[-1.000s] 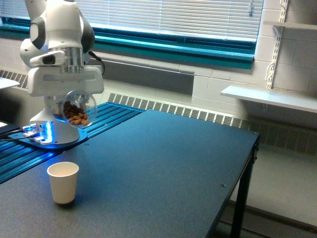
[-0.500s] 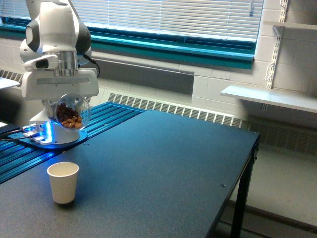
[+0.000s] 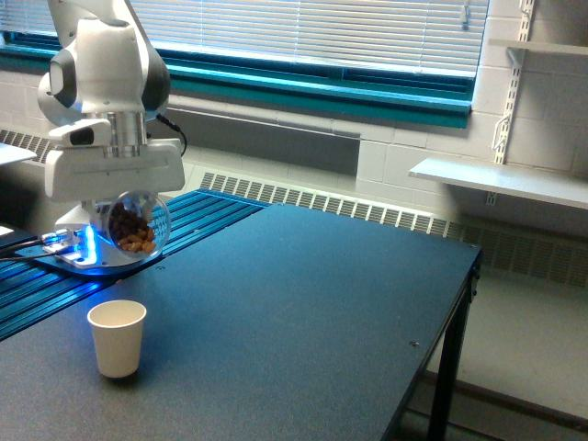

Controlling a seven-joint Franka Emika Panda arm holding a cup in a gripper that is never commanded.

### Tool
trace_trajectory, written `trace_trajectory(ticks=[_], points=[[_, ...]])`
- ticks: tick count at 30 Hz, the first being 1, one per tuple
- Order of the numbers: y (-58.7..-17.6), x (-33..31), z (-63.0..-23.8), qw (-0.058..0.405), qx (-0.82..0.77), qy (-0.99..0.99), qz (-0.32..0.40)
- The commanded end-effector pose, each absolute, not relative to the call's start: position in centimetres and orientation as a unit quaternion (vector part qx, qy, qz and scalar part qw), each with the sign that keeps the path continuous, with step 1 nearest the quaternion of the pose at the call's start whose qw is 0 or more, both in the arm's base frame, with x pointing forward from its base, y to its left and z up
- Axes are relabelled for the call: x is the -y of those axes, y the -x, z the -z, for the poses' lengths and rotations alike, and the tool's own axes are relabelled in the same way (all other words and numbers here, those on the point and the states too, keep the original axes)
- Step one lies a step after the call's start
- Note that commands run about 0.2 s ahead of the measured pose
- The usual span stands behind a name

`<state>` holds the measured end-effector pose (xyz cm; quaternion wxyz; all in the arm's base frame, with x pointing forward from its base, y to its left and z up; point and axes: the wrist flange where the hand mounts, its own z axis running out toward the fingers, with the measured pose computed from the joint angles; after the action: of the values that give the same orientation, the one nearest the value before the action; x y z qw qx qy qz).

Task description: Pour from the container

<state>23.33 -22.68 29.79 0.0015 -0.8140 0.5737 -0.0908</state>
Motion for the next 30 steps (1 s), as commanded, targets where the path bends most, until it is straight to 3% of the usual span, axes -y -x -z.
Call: trace_trajectory(ticks=[1,30], points=[[-23.1,21.4,-27.8,0.006,-0.560,0.825,0.072],[-21.6,22.4,-25.4,-0.005,-0.573,0.818,0.046]])
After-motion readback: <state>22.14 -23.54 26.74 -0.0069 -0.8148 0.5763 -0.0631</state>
